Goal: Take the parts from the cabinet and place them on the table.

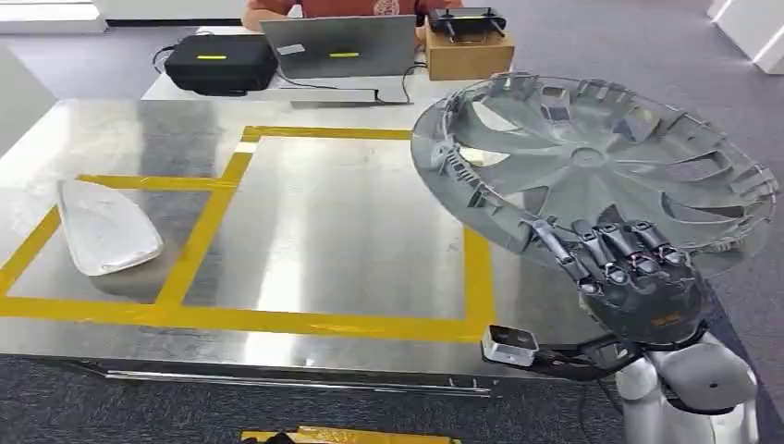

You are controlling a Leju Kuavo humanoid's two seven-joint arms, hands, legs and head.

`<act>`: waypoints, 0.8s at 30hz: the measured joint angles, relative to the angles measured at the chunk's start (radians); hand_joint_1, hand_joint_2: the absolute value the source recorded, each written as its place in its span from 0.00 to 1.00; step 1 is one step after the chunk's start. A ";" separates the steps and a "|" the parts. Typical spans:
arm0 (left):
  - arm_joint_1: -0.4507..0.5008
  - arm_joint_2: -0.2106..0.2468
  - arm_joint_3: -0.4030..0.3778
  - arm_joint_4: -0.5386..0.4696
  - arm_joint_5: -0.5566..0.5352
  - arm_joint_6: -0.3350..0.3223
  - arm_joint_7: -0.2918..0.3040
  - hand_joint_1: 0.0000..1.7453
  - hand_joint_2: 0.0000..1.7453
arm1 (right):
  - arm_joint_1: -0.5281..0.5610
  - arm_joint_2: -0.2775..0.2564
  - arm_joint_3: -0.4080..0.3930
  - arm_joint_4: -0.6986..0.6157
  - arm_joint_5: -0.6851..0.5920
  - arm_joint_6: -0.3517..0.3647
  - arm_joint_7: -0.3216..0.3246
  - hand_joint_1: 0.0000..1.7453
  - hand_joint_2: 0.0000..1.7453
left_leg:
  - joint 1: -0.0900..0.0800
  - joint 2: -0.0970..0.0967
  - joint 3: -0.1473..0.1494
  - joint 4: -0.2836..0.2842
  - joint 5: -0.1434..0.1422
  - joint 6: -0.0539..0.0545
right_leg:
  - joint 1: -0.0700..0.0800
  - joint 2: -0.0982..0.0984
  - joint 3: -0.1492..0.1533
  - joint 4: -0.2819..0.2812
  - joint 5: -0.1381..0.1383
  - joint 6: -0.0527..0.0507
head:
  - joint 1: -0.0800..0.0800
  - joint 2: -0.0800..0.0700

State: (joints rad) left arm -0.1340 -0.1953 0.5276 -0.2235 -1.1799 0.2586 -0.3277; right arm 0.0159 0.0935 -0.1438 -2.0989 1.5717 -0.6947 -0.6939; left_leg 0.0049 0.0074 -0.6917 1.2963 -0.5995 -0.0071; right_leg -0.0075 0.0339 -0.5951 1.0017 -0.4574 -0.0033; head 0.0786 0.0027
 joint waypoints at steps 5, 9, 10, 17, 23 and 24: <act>-0.011 0.002 0.000 0.000 0.000 0.000 0.000 0.00 0.00 | 0.000 0.000 0.000 0.000 0.000 0.000 0.000 1.00 1.00 | -0.014 -0.018 0.113 -0.284 0.127 0.038 | 0.010 0.024 -0.004 0.006 -0.002 0.007 | 0.001 0.000; -0.007 0.001 -0.002 0.000 0.002 0.000 0.000 0.00 0.00 | 0.000 0.000 0.000 -0.001 0.000 0.000 0.000 1.00 1.00 | -0.017 -0.022 0.110 -0.289 0.132 0.022 | 0.007 0.017 -0.006 0.007 -0.004 0.006 | 0.001 0.000; -0.007 0.000 -0.003 0.000 0.002 0.000 0.000 0.00 0.00 | 0.000 0.000 0.000 -0.001 0.000 0.000 0.000 1.00 1.00 | -0.017 -0.022 0.110 -0.289 0.133 0.023 | 0.006 0.017 -0.006 0.005 -0.002 0.008 | 0.002 0.000; -0.007 0.000 -0.006 0.000 0.002 0.000 0.000 0.00 0.00 | 0.000 0.000 0.000 -0.001 0.000 0.000 0.000 1.00 1.00 | -0.018 -0.022 0.108 -0.288 0.133 0.029 | 0.005 0.017 -0.005 0.001 0.002 0.015 | 0.002 0.000; -0.007 0.001 -0.008 0.000 0.017 0.000 0.000 0.00 0.00 | 0.000 0.000 0.005 0.000 0.000 0.000 0.010 1.00 1.00 | -0.018 -0.022 0.108 -0.288 0.133 0.030 | 0.005 0.017 -0.006 0.000 0.002 0.015 | 0.001 0.000; -0.007 0.002 -0.008 0.000 0.020 0.000 0.000 0.00 0.00 | 0.000 0.000 0.008 0.002 0.000 0.000 0.005 1.00 1.00 | -0.017 -0.022 0.108 -0.288 0.133 0.029 | 0.005 0.017 -0.006 0.001 0.002 0.015 | 0.001 0.000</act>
State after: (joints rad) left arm -0.1410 -0.1938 0.5192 -0.2235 -1.1601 0.2583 -0.3277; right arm 0.0160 0.0935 -0.1358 -2.0974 1.5717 -0.6947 -0.6885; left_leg -0.0126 -0.0148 -0.5841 1.0083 -0.4666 0.0224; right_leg -0.0027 0.0508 -0.6010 1.0024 -0.4555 0.0113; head 0.0797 0.0027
